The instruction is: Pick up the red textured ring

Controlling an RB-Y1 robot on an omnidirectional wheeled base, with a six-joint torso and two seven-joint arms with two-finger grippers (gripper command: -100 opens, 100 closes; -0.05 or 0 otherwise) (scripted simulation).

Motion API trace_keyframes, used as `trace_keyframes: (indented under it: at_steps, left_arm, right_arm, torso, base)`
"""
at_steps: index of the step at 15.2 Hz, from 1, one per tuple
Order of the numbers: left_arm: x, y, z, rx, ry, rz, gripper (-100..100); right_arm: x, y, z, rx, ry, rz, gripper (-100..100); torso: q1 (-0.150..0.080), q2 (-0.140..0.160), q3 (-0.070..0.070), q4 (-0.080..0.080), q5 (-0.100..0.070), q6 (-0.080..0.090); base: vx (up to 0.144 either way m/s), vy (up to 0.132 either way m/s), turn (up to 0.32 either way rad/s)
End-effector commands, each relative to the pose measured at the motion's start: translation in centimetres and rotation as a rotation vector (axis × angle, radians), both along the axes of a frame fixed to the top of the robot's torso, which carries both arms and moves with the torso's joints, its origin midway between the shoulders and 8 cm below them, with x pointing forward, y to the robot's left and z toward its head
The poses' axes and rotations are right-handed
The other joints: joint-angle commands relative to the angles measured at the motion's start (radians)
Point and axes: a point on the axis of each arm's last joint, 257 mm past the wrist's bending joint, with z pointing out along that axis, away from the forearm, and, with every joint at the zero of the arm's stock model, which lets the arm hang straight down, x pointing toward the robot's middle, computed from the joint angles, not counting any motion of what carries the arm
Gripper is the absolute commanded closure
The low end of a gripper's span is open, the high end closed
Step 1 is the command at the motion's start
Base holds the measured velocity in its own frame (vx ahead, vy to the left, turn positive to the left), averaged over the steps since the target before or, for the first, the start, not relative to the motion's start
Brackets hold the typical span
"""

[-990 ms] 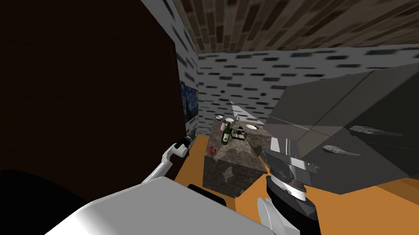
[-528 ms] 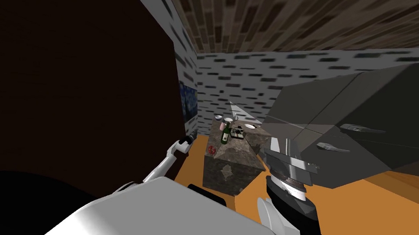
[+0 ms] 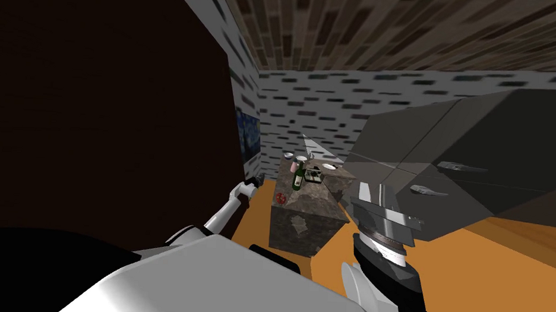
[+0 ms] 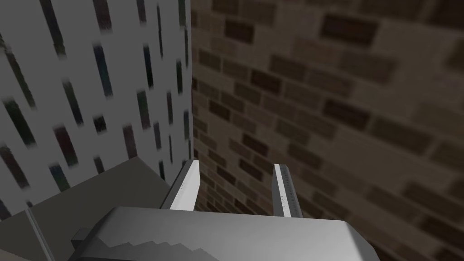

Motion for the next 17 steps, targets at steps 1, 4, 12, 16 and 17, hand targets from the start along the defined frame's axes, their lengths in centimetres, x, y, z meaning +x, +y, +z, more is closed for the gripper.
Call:
trace_keyframes:
  at_steps: [1,4,12,16,17]
  left_arm:
    - [-0.1,-0.1,-1.1,0.005,0.050,-0.001,-100]
    - [0.4,-0.6,-2.1,0.011,0.117,-0.009,-100]
    - [1.3,-2.7,-4.2,0.029,0.287,-0.040,-100]
    - [1.2,-3.4,-5.1,0.038,0.364,-0.051,-100]
    - [1.0,-3.3,-5.3,0.040,0.376,-0.051,-100]
  right_arm:
    - [0.0,0.0,0.0,0.000,0.000,0.000,0]
    - [0.0,0.0,0.0,0.000,0.000,0.000,0]
    - [0.0,0.0,0.0,0.000,0.000,0.000,0]
    - [0.0,0.0,0.0,0.000,0.000,0.000,0]
    - [0.0,0.0,0.0,0.000,0.000,0.000,0]
  torso:
    - [0.000,0.000,0.000,0.000,0.000,0.000]
    - [0.000,0.000,0.000,0.000,0.000,0.000]
    - [0.000,0.000,0.000,0.000,0.000,-0.001]
    - [-0.001,0.000,0.000,0.000,0.000,0.000]
    - [0.000,0.000,0.000,0.000,0.000,0.000]
  base:
    - [-0.010,0.015,-0.033]
    - [-0.012,0.019,-0.056]
    - [-0.010,0.015,-0.048]
    - [-0.013,0.015,-0.061]
    - [-0.010,0.014,-0.034]
